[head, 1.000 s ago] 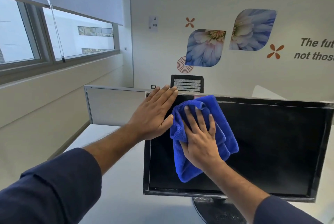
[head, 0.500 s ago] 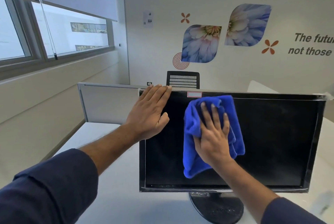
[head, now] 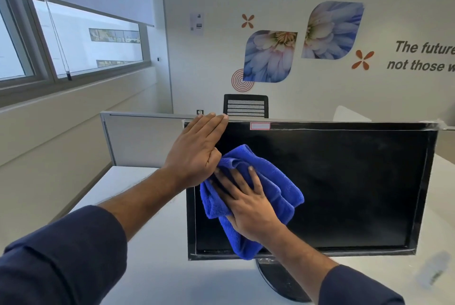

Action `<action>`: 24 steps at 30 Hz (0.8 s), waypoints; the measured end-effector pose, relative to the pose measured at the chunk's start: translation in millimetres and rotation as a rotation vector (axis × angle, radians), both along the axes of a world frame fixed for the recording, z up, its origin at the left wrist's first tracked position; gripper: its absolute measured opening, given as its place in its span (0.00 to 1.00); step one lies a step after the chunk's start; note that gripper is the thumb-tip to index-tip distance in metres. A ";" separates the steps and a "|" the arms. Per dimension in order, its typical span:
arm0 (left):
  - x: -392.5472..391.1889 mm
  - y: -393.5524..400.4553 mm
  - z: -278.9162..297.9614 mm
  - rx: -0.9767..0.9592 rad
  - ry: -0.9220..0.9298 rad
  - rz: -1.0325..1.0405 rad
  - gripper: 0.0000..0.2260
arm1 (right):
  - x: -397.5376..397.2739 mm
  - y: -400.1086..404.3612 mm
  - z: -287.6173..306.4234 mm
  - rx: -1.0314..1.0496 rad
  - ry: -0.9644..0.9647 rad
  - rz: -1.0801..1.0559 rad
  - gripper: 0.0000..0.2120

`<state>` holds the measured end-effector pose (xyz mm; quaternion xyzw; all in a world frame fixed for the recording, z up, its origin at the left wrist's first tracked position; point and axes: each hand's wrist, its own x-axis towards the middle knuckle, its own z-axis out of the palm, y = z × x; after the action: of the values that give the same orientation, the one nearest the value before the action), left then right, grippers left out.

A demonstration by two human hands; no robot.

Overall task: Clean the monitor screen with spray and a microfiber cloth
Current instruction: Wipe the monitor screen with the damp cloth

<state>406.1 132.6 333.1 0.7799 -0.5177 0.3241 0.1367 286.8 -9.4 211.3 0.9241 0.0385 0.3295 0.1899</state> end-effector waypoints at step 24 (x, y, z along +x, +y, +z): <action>-1.4 -4.1 -6.0 -0.093 0.034 -0.029 0.30 | -20.1 8.3 -48.6 -0.100 0.318 0.101 0.38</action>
<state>404.7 128.5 327.0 0.7705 -0.5109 0.3326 0.1864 266.7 -1.1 162.7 0.9509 0.1307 0.1858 0.2101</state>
